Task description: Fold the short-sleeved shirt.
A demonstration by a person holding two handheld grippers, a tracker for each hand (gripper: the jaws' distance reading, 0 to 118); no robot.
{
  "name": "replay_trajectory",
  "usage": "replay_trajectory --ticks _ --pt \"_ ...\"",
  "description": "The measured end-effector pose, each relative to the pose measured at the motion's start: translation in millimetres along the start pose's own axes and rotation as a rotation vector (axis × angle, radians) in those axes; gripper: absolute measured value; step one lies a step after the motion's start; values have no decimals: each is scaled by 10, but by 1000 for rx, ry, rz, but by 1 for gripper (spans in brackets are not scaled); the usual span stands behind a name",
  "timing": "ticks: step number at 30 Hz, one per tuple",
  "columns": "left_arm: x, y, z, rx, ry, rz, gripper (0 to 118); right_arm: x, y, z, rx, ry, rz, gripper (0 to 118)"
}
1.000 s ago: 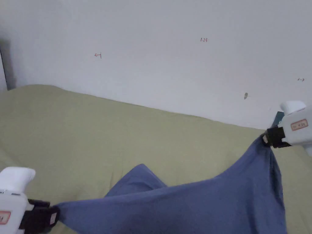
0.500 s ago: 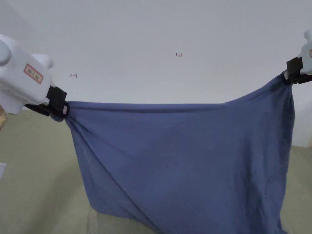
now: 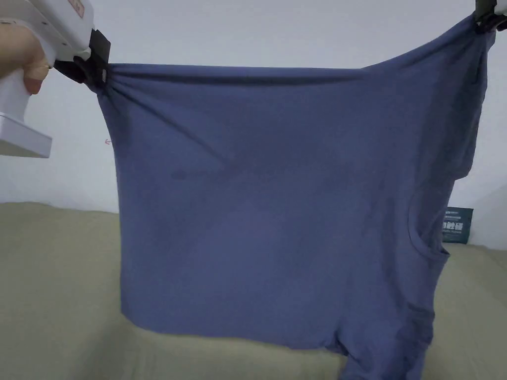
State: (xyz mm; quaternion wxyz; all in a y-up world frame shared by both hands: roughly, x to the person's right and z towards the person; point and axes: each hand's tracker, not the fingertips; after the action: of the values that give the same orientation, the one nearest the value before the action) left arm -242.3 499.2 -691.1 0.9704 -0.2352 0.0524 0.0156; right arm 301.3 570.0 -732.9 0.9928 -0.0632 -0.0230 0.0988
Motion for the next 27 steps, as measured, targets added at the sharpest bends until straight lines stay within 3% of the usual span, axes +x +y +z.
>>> replay_trajectory --ticks 9,15,18,22,27 --pt "102 -133 193 47 -20 -27 6 -6 -207 -32 -72 29 -114 0" --pt "106 -687 339 -30 -57 -16 6 -50 -689 283 -180 55 -95 0" --pt "20 -1008 505 -60 -76 30 6 -25 -980 593 -241 49 -139 0" --pt "-194 -1396 826 -90 -97 27 6 4 -1264 1185 -268 63 -100 0" --pt "-365 -2023 1492 -89 -123 10 6 27 -1671 2108 -301 97 -115 0"
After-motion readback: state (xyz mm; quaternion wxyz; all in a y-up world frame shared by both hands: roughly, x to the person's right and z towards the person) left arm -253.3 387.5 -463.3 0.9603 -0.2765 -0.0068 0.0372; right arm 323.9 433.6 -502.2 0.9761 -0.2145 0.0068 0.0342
